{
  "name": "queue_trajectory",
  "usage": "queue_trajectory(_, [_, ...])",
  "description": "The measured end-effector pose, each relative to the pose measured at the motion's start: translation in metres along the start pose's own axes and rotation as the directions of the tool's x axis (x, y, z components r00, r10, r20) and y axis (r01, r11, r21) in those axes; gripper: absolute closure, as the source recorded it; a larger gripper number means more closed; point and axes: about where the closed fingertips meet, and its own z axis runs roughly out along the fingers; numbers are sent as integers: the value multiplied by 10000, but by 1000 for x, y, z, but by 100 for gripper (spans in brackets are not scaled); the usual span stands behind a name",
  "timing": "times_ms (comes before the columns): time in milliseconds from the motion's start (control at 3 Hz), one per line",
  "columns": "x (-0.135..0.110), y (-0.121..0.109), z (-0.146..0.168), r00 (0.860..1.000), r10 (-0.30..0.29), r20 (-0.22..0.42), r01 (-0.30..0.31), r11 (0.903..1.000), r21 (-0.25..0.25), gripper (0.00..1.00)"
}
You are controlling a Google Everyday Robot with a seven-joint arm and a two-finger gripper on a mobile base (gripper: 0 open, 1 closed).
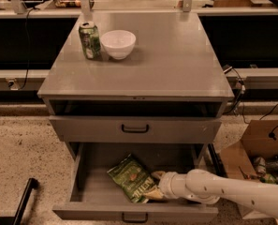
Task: Pick green jalapeno chip bag from middle drawer and place on counter
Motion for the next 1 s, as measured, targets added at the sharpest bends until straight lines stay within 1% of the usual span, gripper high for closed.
queue_trajectory(667, [3,2,5,9999,89,84,-88,9999,-50,86])
queue_trajectory(1000, [-9,2,0,9977,159,658,-150,9998,-143,100])
